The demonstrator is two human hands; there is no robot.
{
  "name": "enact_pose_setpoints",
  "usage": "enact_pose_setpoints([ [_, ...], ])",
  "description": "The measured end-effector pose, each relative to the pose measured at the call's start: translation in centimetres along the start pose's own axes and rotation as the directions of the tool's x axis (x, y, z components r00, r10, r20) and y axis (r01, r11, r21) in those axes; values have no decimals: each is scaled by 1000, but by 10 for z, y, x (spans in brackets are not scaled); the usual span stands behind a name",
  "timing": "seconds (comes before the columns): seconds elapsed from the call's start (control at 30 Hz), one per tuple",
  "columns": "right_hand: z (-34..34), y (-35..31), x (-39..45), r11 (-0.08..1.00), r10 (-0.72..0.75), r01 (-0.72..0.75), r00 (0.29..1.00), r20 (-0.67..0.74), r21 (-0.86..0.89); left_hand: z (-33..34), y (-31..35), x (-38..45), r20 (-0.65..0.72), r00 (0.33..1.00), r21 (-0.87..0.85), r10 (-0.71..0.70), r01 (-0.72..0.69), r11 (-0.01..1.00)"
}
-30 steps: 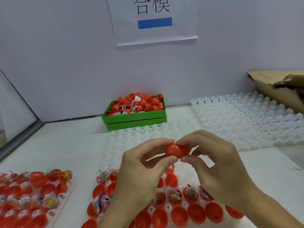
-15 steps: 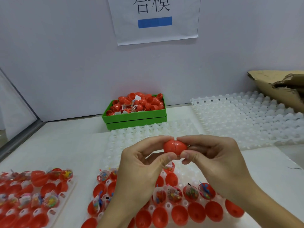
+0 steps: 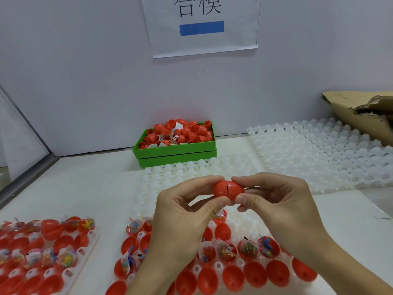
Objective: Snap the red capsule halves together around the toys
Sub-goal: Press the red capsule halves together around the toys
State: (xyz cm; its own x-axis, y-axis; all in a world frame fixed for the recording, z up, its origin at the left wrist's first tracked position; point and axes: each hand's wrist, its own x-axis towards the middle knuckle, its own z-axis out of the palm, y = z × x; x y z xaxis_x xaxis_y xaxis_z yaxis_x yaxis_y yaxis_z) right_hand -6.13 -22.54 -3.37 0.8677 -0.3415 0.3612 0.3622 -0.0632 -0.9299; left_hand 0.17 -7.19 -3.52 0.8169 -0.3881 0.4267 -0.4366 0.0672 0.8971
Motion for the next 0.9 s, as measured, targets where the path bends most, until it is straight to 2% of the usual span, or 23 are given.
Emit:
enact_pose_setpoints([
  [0.2, -1, -3, -1, 1000, -22, 22, 1000, 13, -11, -3, 3, 0, 8, 1000, -27, -19, 20, 999],
  [0.63, -1, 6, 0, 1000, 25, -25, 999, 21, 0, -4, 2, -2, 44, 998, -26, -50, 51, 998],
  [0.9, -3, 8, 2, 1000, 13, -13, 1000, 28, -15, -2, -2, -6, 61, 998, 83, -29, 24, 996],
])
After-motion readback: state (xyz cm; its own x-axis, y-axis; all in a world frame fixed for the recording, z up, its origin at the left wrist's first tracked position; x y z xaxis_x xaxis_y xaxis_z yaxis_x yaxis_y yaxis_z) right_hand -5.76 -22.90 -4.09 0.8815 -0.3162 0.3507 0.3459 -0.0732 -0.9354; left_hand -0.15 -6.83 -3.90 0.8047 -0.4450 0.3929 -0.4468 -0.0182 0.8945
